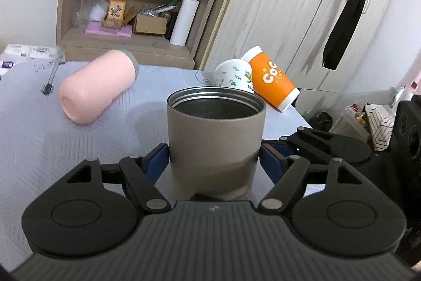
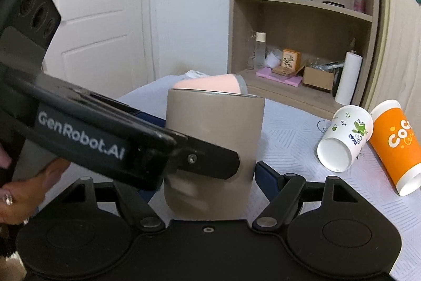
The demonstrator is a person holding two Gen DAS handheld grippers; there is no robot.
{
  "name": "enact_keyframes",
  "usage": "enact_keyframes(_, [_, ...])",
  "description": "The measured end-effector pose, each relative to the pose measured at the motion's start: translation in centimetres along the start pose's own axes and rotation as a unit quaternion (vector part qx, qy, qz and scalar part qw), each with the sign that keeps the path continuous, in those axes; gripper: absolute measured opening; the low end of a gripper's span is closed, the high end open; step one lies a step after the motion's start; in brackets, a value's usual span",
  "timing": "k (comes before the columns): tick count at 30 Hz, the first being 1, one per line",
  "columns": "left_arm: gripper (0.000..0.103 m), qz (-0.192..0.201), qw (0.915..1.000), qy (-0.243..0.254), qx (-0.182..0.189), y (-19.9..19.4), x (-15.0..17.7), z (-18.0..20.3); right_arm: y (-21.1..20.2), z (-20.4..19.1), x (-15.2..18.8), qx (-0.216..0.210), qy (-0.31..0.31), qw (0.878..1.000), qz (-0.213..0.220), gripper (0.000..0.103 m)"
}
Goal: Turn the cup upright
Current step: 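Grip the taupe tumbler with the left tool and rotate it upright, then lower the upright tumbler onto the table and open the left tool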
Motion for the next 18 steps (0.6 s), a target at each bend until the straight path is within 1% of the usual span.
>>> enact_keyframes(8, [0.075,0.015,0.9989,0.037,-0.024,1.4,-1.2,0.2,1.8,0.9,-0.7,0.019,-0.002,1.0,0.019,0.08])
enact_keyframes(12, [0.075,0.015,0.999,0.033,-0.026,2.4,-1.8,-0.1,2.6,1.5,-0.8,0.028,0.006,0.999,0.026,0.08])
enact_keyframes(15, [0.075,0.015,0.9991,0.033,-0.023,2.7,-2.0,-0.2,2.9,1.5,-0.8,0.041,-0.005,0.999,0.03,0.08])
enact_keyframes(18, [0.075,0.018,0.9985,0.044,-0.028,3.0,-2.0,0.1,3.3,1.3,-0.8,0.059,-0.025,0.997,0.033,0.08])
Point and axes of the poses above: each gripper's, at about its wrist camera, not at the fingertips, and y roughly the way its jaws point, z to its right, x to its underside, the point moved 6 cm from there along y, roughly the way its jaws point, and after that the axes turned 1 degree about y, right-handed, at the moved point
